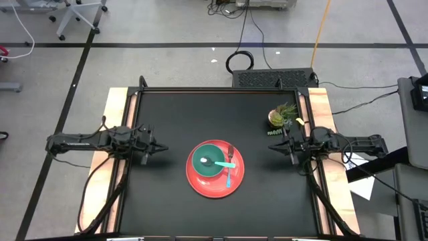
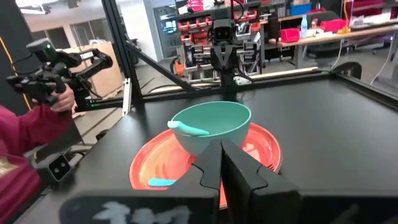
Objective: Set table place
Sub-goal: Return to Home Position
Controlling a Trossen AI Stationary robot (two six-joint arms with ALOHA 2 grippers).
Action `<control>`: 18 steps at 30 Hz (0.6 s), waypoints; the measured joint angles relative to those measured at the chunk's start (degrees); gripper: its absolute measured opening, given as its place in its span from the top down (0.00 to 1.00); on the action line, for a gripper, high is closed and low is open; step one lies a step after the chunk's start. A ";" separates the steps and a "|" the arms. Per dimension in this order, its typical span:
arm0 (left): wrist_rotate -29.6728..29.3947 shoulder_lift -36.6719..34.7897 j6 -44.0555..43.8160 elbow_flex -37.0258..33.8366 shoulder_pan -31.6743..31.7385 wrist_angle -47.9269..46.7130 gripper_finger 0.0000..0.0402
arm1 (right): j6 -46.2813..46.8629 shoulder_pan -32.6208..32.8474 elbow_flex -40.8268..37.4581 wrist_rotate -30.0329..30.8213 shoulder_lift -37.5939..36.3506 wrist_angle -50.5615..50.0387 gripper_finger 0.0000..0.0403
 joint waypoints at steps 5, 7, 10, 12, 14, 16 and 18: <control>-0.62 -0.02 -0.26 0.00 -1.11 0.01 1.00 | 2.51 0.01 -0.02 -0.25 0.14 -0.20 1.00; -1.17 -0.02 -0.29 0.00 -1.42 -0.04 1.00 | 1.46 0.00 -0.04 -0.25 0.15 -0.22 1.00; -1.24 -0.02 0.24 0.00 -1.67 -0.03 1.00 | -0.31 0.00 -0.09 -0.26 0.17 -0.22 1.00; -1.26 -0.08 1.24 0.00 -1.89 -0.03 1.00 | -1.57 0.00 -0.09 -0.18 0.17 -0.22 1.00; -1.26 -0.25 2.28 0.00 -2.00 0.00 1.00 | -2.06 0.00 -0.09 -0.07 0.17 -0.24 1.00; -1.28 -0.52 2.41 0.00 -1.99 -0.01 1.00 | -2.15 0.00 -0.09 -0.04 0.15 -0.24 1.00; -1.63 -1.01 2.64 0.00 -1.99 0.08 1.00 | -2.45 0.00 -0.11 -0.02 0.15 -0.24 1.00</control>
